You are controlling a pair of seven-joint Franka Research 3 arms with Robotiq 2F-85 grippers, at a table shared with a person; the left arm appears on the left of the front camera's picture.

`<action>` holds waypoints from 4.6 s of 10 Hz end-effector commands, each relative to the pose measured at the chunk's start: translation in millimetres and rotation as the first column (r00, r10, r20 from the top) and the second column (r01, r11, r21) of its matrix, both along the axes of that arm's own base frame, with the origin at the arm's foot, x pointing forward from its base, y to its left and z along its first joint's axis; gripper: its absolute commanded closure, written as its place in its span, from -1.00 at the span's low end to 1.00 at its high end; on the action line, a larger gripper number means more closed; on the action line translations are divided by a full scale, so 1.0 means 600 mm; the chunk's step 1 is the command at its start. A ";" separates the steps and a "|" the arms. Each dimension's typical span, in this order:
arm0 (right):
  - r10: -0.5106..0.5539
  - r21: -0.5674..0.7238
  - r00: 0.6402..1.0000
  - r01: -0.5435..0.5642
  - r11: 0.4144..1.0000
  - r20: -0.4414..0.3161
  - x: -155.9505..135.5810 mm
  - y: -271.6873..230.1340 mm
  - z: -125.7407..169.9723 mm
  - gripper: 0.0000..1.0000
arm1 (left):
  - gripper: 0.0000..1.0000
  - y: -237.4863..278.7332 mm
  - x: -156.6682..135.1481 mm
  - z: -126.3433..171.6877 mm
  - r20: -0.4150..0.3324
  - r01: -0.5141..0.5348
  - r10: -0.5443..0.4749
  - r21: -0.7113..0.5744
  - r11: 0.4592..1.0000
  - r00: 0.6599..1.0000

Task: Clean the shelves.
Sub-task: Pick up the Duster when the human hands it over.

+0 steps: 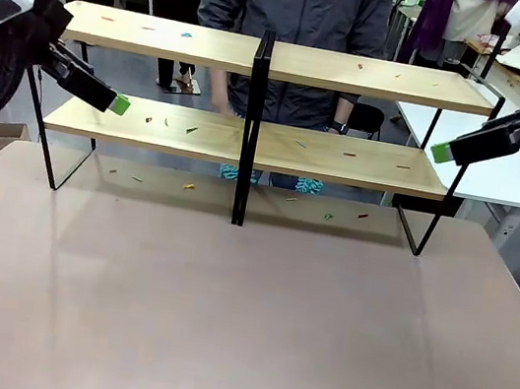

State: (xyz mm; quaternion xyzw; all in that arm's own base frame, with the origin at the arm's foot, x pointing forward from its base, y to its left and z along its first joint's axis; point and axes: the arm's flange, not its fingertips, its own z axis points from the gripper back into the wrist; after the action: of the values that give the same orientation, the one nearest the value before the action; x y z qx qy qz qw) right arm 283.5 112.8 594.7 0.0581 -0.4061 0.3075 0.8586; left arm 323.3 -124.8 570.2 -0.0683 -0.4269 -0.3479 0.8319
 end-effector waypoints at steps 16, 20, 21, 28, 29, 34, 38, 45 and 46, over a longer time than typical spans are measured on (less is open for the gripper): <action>-0.154 0.102 0.982 0.143 0.984 0.111 -0.013 -0.069 0.064 -1.00 | -1.00 0.081 -0.069 0.062 -0.001 -0.126 0.132 -0.316 0.940 0.991; -0.151 0.105 0.982 0.139 0.985 0.116 -0.012 -0.065 0.064 -1.00 | -1.00 0.079 -0.067 0.055 -0.014 -0.122 0.123 -0.285 0.951 0.992; -0.148 0.104 0.982 0.136 0.985 0.117 -0.011 -0.065 0.064 -1.00 | -1.00 0.078 -0.066 0.054 -0.026 -0.140 0.139 -0.275 0.951 0.990; -0.250 0.249 0.964 0.221 0.943 0.090 -0.056 -0.030 0.094 -1.00 | -1.00 0.075 -0.043 0.084 -0.024 -0.127 0.126 -0.296 0.947 0.992; -0.274 0.291 0.960 0.245 0.925 0.062 -0.069 -0.023 0.099 -1.00 | -1.00 0.075 -0.043 0.084 -0.024 -0.127 0.126 -0.296 0.947 0.992; -0.310 0.345 0.948 0.315 0.884 -0.070 -0.098 0.016 0.099 -1.00 | -1.00 0.075 -0.043 0.084 -0.024 -0.127 0.126 -0.296 0.947 0.992; -0.389 0.311 0.918 0.394 0.865 -0.081 -0.093 0.062 0.071 -1.00 | -1.00 0.075 -0.043 0.084 -0.024 -0.127 0.126 -0.296 0.947 0.992; -0.398 0.275 0.915 0.400 0.874 -0.065 -0.071 0.064 0.064 -1.00 | -1.00 0.075 -0.043 0.084 -0.024 -0.127 0.126 -0.296 0.947 0.992; -0.404 0.277 0.914 0.400 0.874 -0.047 -0.071 0.060 0.065 -1.00 | -1.00 0.075 -0.043 0.084 -0.024 -0.127 0.126 -0.296 0.947 0.992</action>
State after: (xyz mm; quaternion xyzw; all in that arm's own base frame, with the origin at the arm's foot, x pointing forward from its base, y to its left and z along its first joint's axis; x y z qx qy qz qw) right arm 240.1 153.6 638.4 0.1007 -0.4401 0.0698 0.8895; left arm 297.1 -79.5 620.2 -0.1602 -0.4719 -0.2251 0.8373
